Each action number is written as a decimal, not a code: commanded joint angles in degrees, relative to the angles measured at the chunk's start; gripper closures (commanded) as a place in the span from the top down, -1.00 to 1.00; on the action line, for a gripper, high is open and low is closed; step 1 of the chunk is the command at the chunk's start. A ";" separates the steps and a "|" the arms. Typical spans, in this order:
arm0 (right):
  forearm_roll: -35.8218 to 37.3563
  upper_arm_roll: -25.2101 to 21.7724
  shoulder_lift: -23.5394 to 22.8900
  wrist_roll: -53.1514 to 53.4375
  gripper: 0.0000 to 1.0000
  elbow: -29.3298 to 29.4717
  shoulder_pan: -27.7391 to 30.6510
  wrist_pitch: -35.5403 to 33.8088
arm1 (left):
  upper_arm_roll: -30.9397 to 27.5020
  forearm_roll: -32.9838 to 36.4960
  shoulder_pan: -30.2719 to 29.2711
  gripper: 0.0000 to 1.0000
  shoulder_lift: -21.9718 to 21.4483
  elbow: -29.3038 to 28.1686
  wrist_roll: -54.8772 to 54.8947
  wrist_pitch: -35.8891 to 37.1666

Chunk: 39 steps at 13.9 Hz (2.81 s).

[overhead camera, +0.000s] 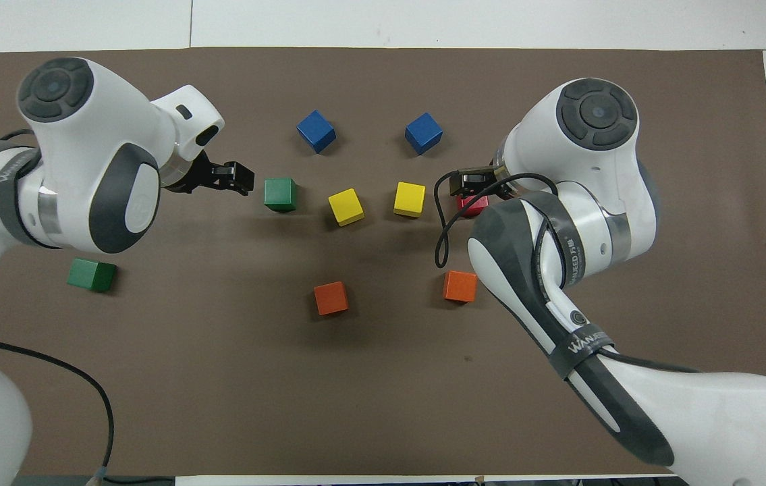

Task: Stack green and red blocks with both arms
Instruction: 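Reach the left gripper to the other green cube while the right reaches red, then grasp the green cube with the left gripper while the right lifts red, then carry the green cube toward the first green while the right carries red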

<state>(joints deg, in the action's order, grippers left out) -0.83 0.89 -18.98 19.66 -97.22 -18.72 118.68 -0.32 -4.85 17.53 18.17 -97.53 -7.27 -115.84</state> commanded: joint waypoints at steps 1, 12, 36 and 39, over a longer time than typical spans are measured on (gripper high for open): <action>0.74 -0.01 -1.75 -0.41 0.99 -0.07 0.35 2.34 | -1.18 -0.77 3.99 1.00 5.46 3.66 -3.96 -2.72; 2.06 -0.01 -8.70 -2.78 0.96 -0.07 -0.26 8.93 | -1.09 1.07 5.84 1.00 9.43 1.82 -5.38 -12.21; 0.57 -0.36 11.60 -25.72 -1.00 -18.60 19.52 7.08 | -1.44 2.04 1.39 -1.00 2.43 1.82 -4.51 0.50; 0.57 -0.36 11.34 -25.63 -1.00 -20.11 19.43 9.46 | -1.61 1.95 -4.68 -1.00 -4.70 -0.11 1.45 8.50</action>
<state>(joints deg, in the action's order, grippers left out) 0.39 -0.21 -10.07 -4.36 -114.29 -0.27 126.29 -2.16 -2.21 16.02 19.04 -94.41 -9.14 -111.32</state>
